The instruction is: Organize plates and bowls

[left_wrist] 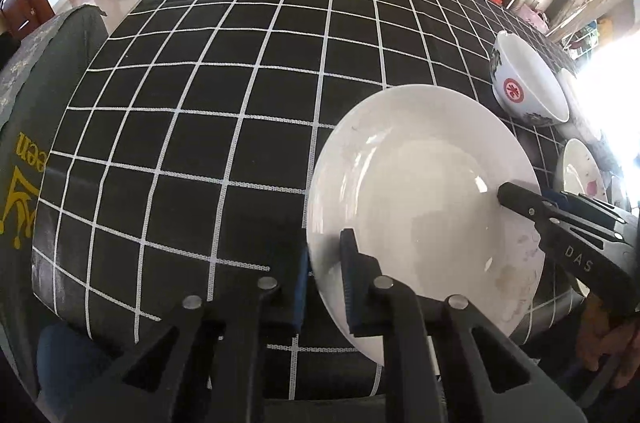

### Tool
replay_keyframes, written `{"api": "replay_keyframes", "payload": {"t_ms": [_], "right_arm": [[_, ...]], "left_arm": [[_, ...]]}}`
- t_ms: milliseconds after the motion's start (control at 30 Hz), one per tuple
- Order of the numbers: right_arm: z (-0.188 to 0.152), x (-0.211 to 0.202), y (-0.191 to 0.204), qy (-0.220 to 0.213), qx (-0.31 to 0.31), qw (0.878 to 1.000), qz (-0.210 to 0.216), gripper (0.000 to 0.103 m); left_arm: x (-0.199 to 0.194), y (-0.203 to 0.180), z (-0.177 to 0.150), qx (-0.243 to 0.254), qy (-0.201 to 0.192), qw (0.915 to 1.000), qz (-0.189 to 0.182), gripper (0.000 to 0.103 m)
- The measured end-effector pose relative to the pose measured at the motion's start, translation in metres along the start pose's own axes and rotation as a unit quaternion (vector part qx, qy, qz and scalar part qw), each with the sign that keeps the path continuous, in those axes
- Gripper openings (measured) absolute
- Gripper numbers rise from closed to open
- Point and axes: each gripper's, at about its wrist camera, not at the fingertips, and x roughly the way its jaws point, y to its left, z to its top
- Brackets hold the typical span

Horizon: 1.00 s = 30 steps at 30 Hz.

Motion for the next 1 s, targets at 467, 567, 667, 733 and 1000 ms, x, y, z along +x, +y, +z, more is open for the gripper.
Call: {"api": "replay_keyframes", "payload": {"t_ms": [467,567,667,733,1000], "right_arm": [[-0.012,-0.006,0.008,0.005,0.000,1.000,0.004,0.026],[-0.012,-0.016,0.006,-0.008,-0.003,1.000,-0.006,0.026],[-0.016,-0.030,0.000,-0.022,0.001,1.000,-0.009,0.027],[-0.021,-0.042,-0.007,-0.033,0.007,0.999,-0.011,0.027],[-0.047,-0.076,-0.033,-0.065,0.039,0.997,-0.009,0.027]], "left_arm": [[-0.014,0.010,-0.017,-0.004,-0.014,0.9997,0.020,0.009],[-0.022,0.012,-0.018,-0.007,-0.027,0.9993,0.026,0.009],[-0.034,0.015,-0.021,-0.014,-0.037,0.9988,0.028,0.009],[-0.047,0.014,-0.024,-0.019,-0.051,0.9979,0.036,0.009],[-0.088,-0.032,-0.039,0.017,-0.086,0.9961,0.009,0.009]]}}
